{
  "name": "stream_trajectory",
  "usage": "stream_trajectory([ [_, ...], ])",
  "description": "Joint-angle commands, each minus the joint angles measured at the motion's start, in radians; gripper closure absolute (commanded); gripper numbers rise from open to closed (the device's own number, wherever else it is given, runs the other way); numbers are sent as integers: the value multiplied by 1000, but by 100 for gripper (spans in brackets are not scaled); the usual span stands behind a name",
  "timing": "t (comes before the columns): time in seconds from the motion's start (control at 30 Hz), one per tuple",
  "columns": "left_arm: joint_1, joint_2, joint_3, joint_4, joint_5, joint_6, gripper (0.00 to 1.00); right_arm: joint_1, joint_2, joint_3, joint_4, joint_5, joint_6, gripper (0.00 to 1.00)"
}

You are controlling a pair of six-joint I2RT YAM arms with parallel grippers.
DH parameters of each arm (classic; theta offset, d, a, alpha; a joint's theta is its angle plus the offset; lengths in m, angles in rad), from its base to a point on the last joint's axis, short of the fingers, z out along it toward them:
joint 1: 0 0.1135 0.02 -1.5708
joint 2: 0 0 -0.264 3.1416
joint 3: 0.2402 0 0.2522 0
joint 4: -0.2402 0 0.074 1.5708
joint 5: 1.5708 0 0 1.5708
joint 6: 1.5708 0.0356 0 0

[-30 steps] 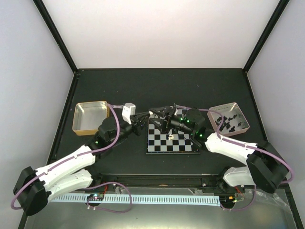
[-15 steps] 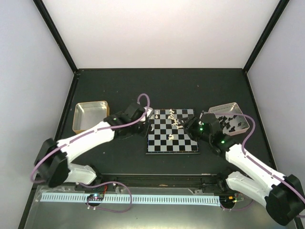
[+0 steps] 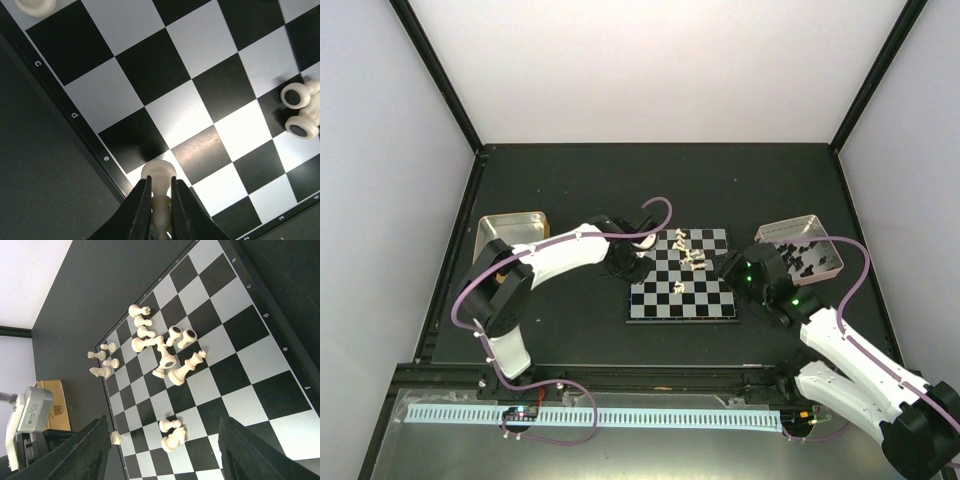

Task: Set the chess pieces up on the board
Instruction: Place the chess piece on the chessboard, then pick up the chess piece from the chessboard.

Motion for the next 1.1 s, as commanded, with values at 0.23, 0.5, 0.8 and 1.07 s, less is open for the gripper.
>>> stream_trajectory([
  [0.23, -9, 30, 33, -23, -29, -14, 59, -5, -34, -12, -26, 51, -33, 40],
  [0.5, -15, -5, -38, 11, 15, -28, 70, -5, -29, -6, -19, 32, -32, 40],
  [0.8, -25, -20, -41, 37, 5, -20, 89, -5, -18, -9, -19, 22, -32, 40],
  [1.07, -11, 11, 54, 21, -94, -7, 94, -4, -34, -11, -34, 37, -38, 40],
])
